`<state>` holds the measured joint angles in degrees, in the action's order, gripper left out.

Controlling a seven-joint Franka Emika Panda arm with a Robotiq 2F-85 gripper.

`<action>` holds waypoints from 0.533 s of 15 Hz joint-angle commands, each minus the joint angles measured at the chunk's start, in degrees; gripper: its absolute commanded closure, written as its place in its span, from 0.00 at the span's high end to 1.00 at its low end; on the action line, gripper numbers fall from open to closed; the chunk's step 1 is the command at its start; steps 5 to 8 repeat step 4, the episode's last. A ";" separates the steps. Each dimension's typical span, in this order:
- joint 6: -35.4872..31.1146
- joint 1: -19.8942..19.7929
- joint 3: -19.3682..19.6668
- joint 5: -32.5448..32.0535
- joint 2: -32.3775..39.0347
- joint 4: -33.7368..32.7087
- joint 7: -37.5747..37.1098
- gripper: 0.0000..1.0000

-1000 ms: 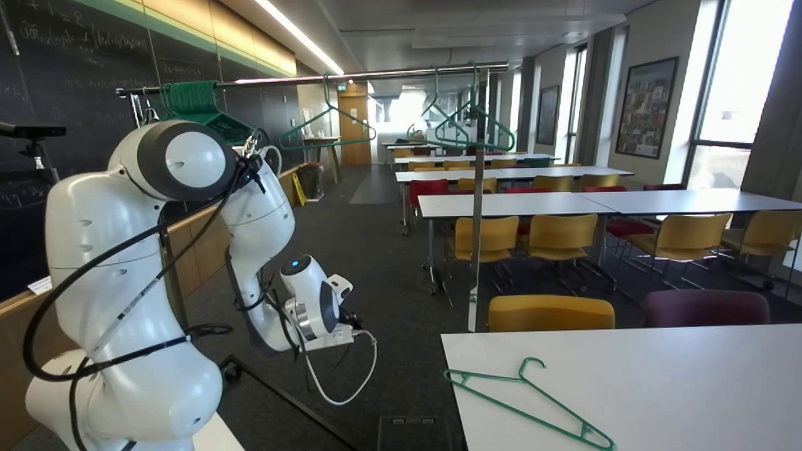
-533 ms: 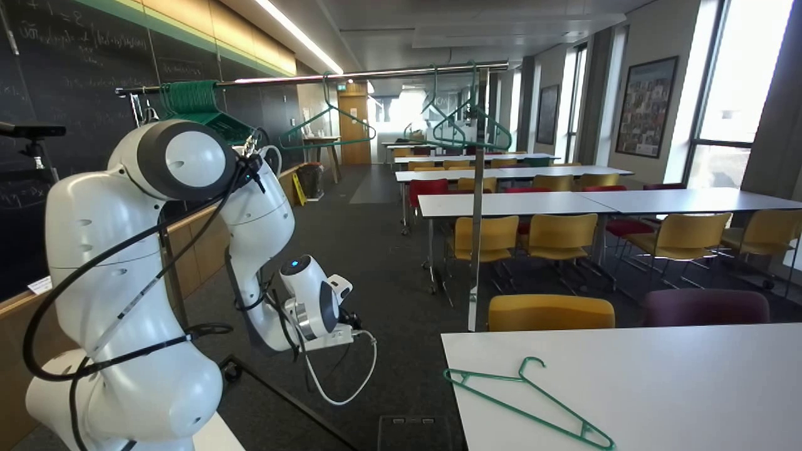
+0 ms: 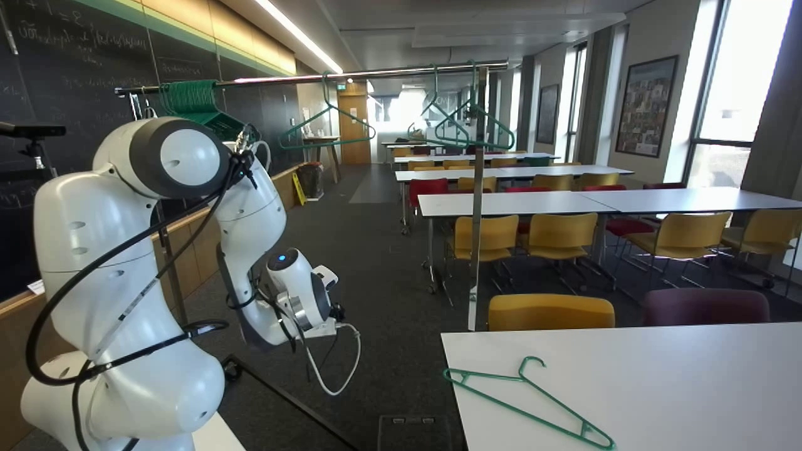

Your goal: Put a hanger on the table

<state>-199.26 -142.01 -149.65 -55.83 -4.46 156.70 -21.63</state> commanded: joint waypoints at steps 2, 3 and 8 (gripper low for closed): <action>0.07 6.13 -0.06 -4.66 10.29 1.05 -14.70 1.00; 0.10 5.02 -0.11 -3.74 5.72 0.04 -11.05 1.00; 0.38 6.19 -0.12 -3.74 7.27 0.04 -12.76 1.00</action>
